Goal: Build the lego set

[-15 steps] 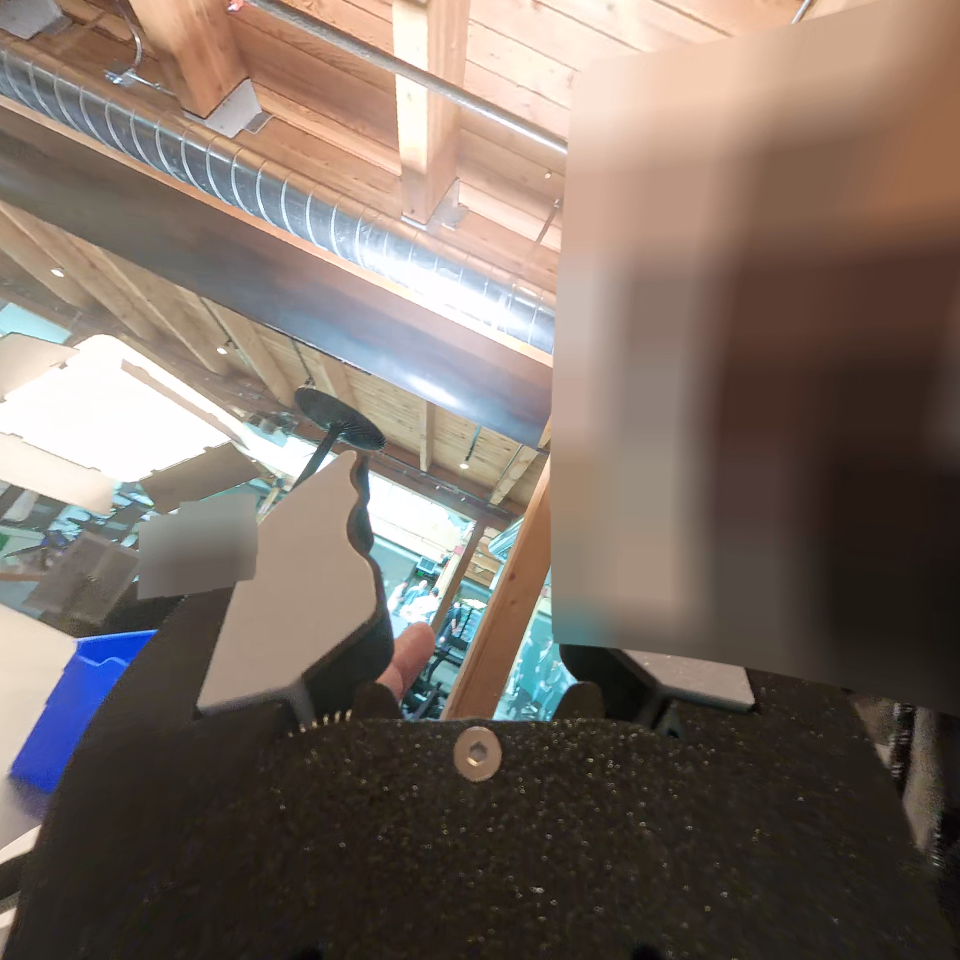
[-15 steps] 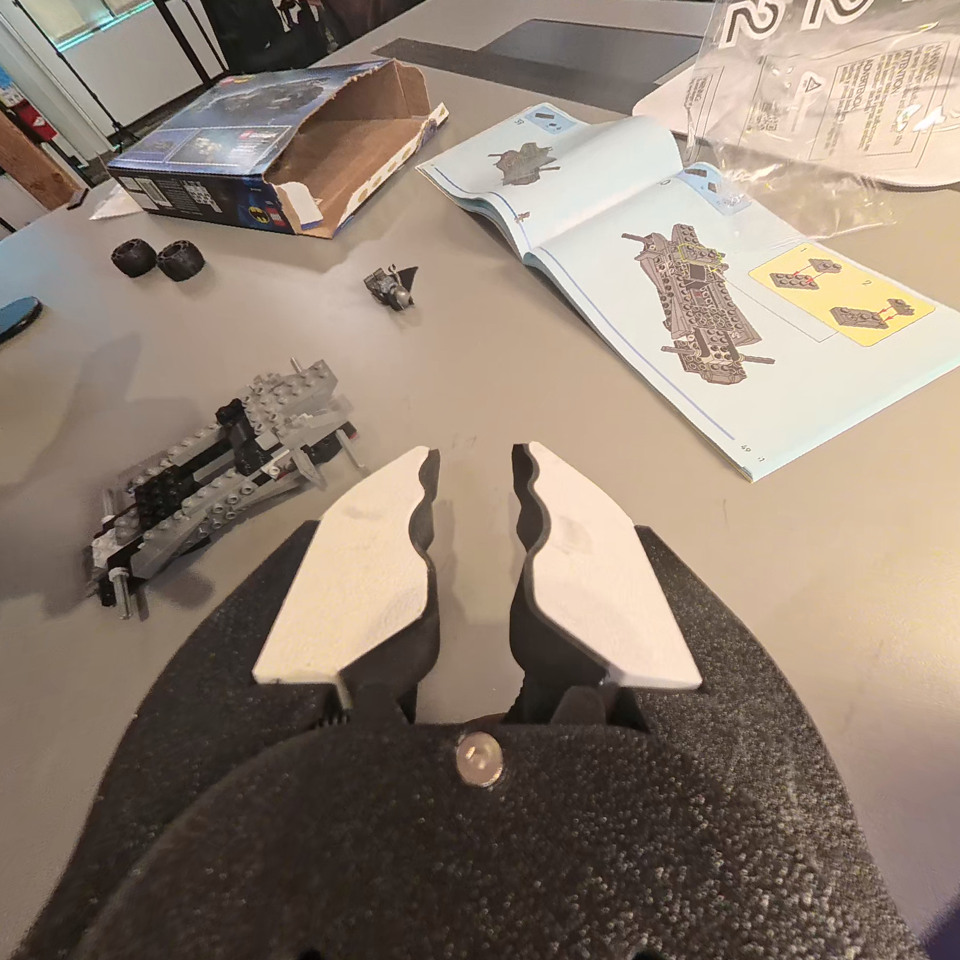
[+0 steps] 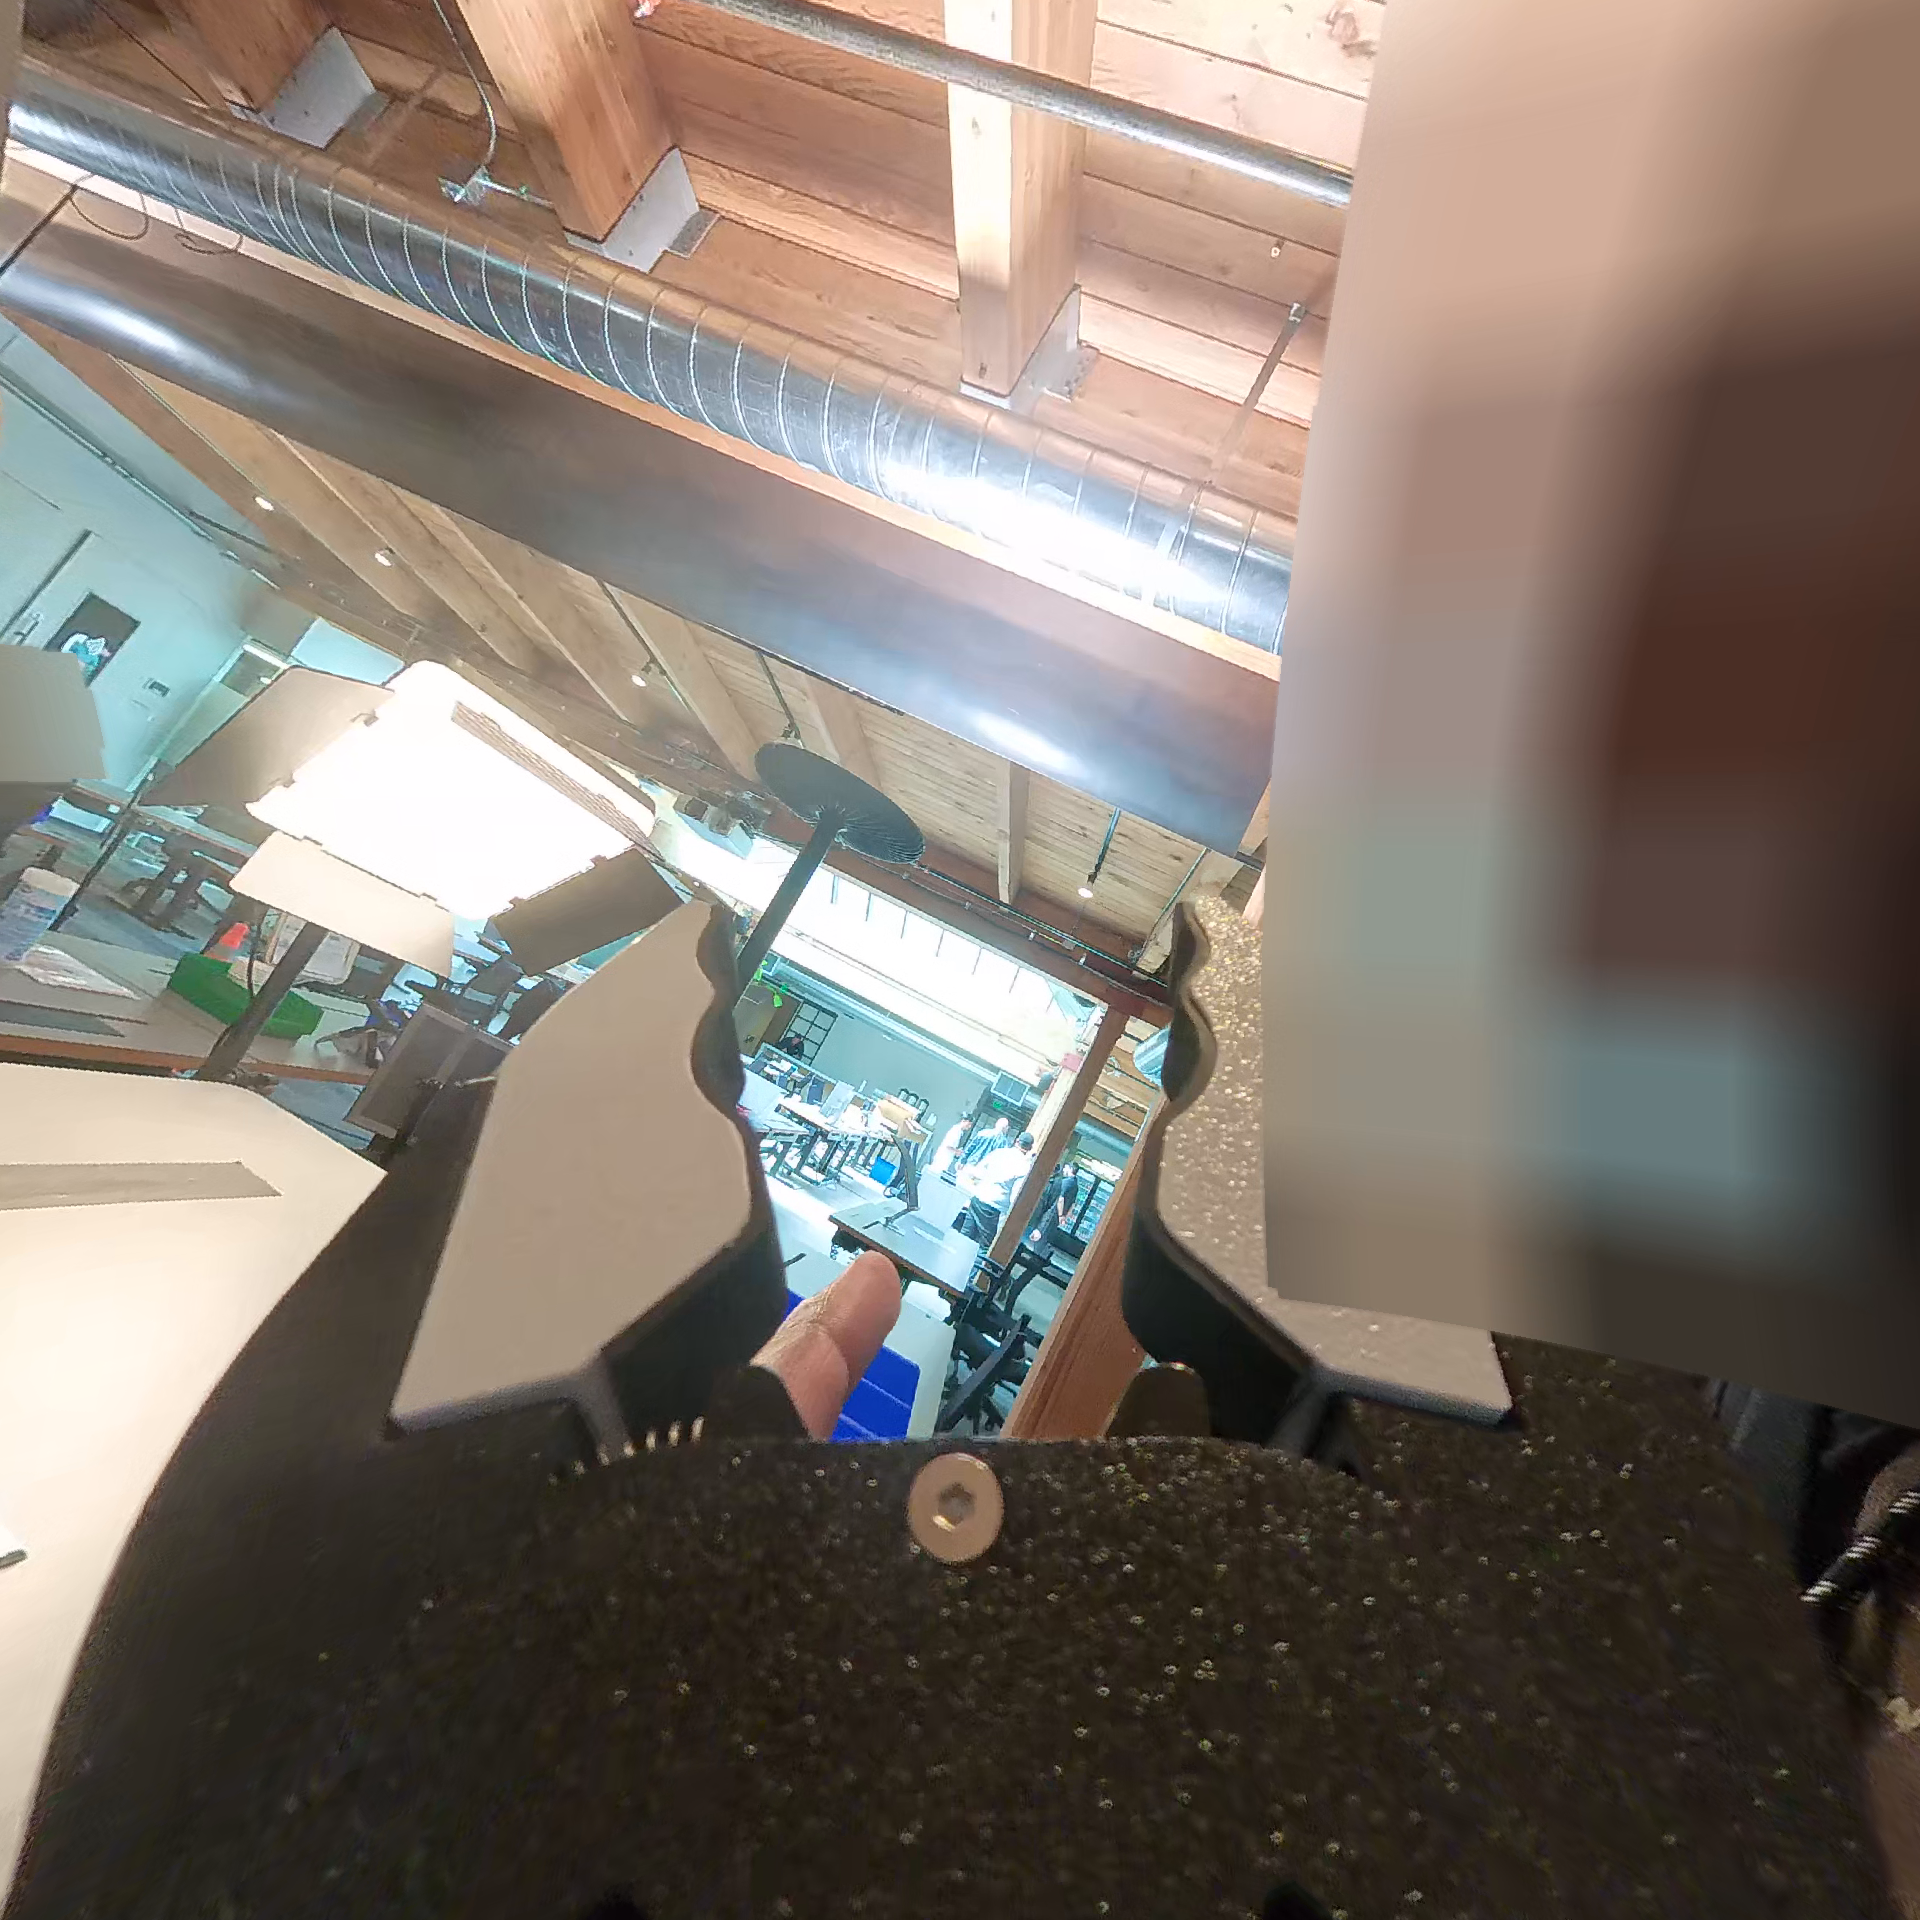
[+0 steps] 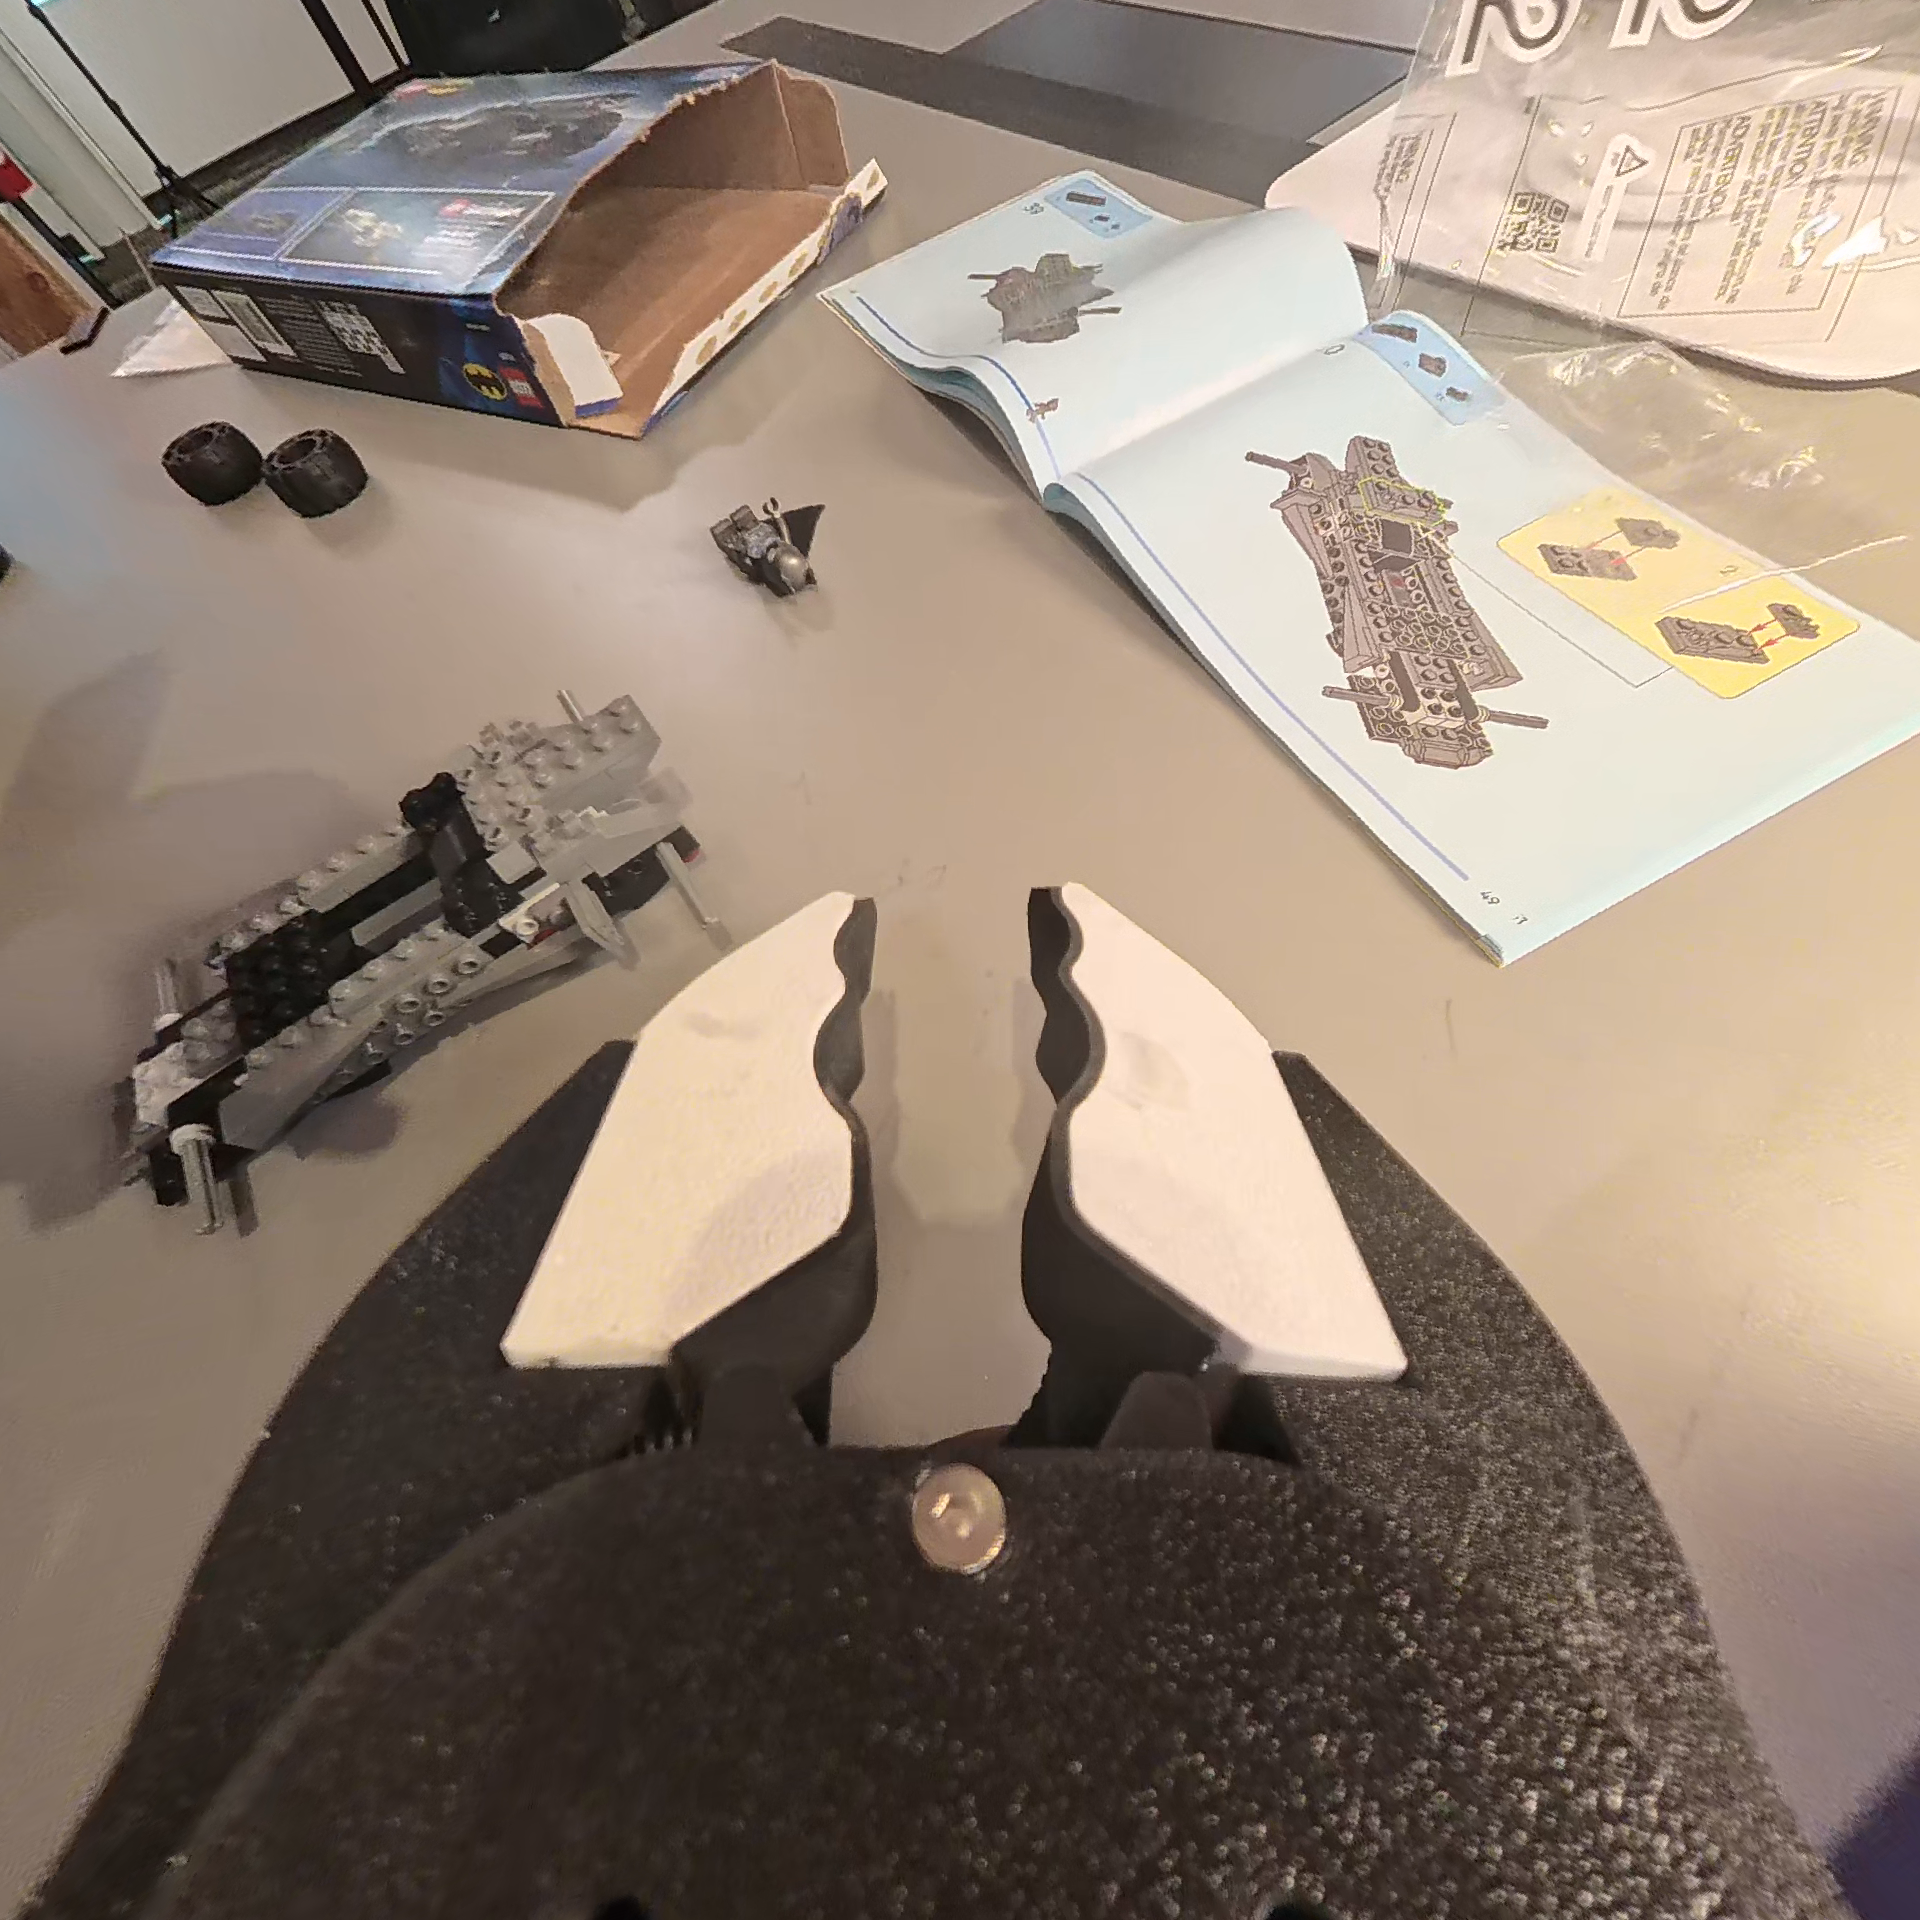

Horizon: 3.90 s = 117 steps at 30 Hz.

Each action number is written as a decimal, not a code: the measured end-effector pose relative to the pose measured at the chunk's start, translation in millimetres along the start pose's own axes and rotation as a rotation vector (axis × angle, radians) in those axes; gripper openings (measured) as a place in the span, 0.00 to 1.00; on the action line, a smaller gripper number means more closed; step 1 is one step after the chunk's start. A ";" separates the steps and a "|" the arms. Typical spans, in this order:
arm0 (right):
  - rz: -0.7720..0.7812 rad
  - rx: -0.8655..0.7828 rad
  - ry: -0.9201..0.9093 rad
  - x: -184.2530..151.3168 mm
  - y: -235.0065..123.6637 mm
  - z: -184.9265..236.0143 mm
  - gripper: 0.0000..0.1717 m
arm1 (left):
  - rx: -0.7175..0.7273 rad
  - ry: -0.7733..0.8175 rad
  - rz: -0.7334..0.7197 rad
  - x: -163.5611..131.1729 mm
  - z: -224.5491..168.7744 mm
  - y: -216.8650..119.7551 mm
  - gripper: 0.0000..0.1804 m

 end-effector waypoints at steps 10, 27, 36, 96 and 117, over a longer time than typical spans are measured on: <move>0.023 -0.029 -0.027 -1.2 2.4 1.7 0.18 | 0.145 0.586 0.249 19.5 51.0 -21.1 0.44; 0.018 -0.023 0.038 -1.4 1.8 -3.6 0.18 | 0.579 0.957 0.666 39.2 165.9 -107.3 0.31; 0.012 -0.036 0.059 -1.5 1.1 -6.1 0.18 | 0.589 0.924 0.658 41.5 167.0 -107.7 0.32; 0.105 -0.344 -0.033 -12.1 -2.1 3.2 0.30 | 0.509 0.678 0.513 59.2 167.2 -113.3 0.32; 0.115 -0.314 -0.118 -12.5 0.1 12.5 0.30 | 0.502 0.746 0.534 51.7 161.7 -111.0 0.32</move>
Point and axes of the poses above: each gripper's, where its closed fingertips meet, y out along the fingers, x out of its top, z = x × y across the jaws, the point moved 8 cm from there along -y, back along the fingers, and after that the axes turned 13 degrees about -z, right-handed, at the moved point
